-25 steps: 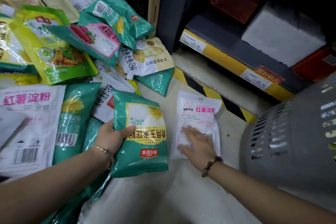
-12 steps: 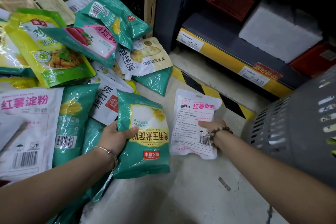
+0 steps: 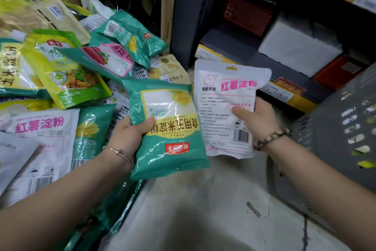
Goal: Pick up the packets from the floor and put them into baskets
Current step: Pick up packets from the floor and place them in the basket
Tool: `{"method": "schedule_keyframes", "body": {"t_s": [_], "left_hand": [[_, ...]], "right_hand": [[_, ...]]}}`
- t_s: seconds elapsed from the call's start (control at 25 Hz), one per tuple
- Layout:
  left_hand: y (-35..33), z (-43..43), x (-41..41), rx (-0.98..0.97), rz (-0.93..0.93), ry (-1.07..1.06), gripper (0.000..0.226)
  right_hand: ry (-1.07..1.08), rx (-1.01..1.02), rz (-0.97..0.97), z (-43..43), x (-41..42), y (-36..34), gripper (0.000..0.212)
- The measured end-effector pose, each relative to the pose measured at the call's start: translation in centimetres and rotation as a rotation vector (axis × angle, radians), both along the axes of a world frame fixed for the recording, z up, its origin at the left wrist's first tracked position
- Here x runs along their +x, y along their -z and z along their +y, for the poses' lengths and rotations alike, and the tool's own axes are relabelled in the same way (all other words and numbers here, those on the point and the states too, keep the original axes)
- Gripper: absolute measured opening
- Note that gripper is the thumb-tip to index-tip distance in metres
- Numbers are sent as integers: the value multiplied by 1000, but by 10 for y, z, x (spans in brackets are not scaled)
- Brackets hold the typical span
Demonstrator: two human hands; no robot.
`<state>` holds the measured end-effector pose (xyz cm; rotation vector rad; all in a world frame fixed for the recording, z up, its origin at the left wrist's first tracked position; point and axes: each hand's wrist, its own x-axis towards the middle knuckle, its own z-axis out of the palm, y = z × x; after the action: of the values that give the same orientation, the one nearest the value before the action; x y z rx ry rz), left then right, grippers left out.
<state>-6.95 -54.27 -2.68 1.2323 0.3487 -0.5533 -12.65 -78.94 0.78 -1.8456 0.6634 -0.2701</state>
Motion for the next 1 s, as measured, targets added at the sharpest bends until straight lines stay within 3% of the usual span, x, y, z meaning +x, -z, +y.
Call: {"method": "schedule_keyframes", "body": {"t_s": [0.36,0.6,0.76,1.0], "left_hand": [[-85,-6,23,-214,-255,-42,13],[-128,-45,12,-370,-293,-4,12],[-156,-72,-5,-452,-270,-46,12],[-203,-123,-37,-515,-326,171,14]], "right_hand": [[82,-59,-278,23,2,-115,21],[111,-109,-362,0,-30,-184,18],[14,-205,-414,-28,-49,-233,23],[-46,-253,-404,-109,-88,-286,24]]}}
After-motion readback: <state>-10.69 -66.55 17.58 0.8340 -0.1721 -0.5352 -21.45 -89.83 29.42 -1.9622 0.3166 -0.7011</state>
